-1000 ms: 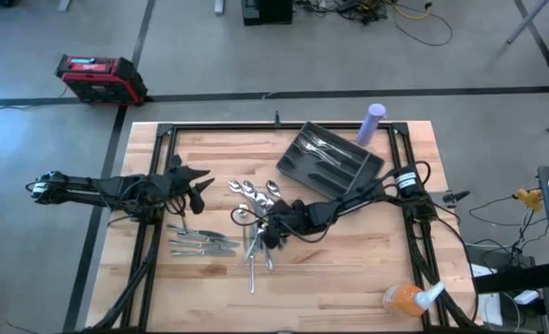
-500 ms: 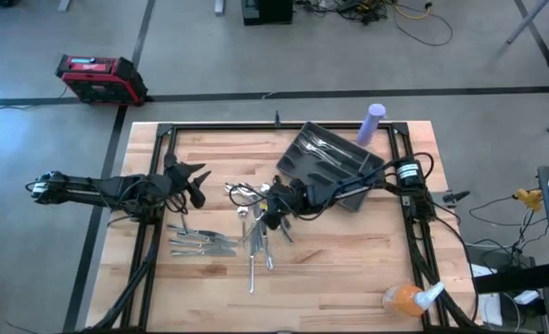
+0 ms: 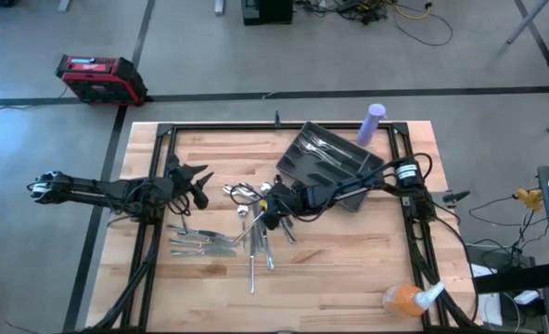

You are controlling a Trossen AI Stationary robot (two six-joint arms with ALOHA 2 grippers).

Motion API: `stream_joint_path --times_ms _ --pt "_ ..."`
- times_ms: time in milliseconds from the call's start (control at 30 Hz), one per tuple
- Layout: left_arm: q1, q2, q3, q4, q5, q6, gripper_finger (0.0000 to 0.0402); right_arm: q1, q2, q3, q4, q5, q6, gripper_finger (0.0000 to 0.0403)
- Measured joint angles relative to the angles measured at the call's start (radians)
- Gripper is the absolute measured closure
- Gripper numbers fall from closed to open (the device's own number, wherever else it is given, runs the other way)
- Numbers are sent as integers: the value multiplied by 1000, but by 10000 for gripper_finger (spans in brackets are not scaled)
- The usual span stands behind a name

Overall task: Sort silverware
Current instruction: Put the spoon into the bottom middle left compartment of the silverware tray

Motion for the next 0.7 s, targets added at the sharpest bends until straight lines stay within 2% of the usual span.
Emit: stream_joint_path --times_ms 167,233,333,367,567,700 --pt "0 11 0 2 0 1 283 -16 26 1 39 -52 -56 262" --pt "0 18 0 7 0 1 283 -19 35 7 39 -52 -100 295" --pt "0 24 0 15 0 1 283 -24 34 28 42 -48 -175 372" --pt "0 26 0 21 0 1 283 -25 32 37 39 -46 -213 386" --pt "0 29 0 24 0 1 283 -30 1 126 -7 -26 -388 401" --pt "0 29 0 23 0 5 283 -30 -36 171 -84 -22 -442 402"
